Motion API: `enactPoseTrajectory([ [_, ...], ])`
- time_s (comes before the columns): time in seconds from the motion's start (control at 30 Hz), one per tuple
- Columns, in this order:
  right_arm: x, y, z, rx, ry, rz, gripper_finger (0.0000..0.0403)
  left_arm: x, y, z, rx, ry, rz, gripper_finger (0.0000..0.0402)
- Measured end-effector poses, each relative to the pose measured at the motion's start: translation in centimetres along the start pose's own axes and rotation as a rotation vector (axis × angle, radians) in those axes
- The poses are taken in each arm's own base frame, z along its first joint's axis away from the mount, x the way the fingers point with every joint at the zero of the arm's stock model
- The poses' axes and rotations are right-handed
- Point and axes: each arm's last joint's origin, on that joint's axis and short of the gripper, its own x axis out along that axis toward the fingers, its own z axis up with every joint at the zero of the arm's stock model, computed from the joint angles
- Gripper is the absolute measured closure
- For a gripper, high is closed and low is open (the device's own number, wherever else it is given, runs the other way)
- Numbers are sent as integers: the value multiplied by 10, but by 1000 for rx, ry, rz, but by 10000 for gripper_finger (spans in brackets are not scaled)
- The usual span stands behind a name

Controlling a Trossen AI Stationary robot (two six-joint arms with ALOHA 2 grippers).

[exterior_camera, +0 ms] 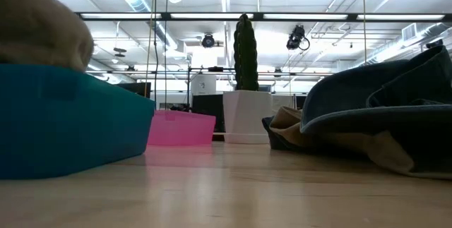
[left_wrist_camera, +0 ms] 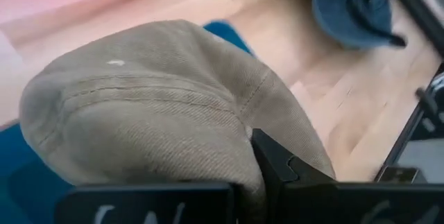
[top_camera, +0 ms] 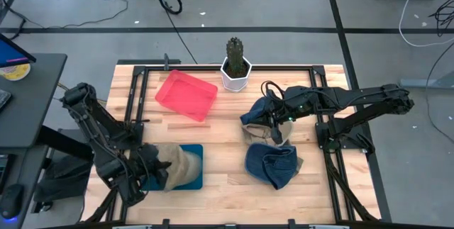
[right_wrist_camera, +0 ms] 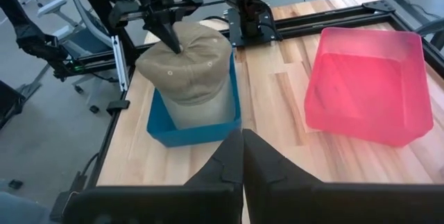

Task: Pick & Place hat
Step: Put the top brown cap into the blue bin

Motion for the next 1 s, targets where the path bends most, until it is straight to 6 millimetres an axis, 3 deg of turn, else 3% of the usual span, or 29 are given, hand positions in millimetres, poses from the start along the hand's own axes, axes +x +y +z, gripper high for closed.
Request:
enactPoseTrajectory([
  [0.37,0,0,0,3,-1,-7,403,-20,16,-17,-34,107,43,382],
  [0.63,0,-1,0,26,-6,-28,403,-21,20,-4,-16,60,58,382],
  [1.0,0,-1,0,74,-9,-41,403,-34,33,10,175,90,83,382],
])
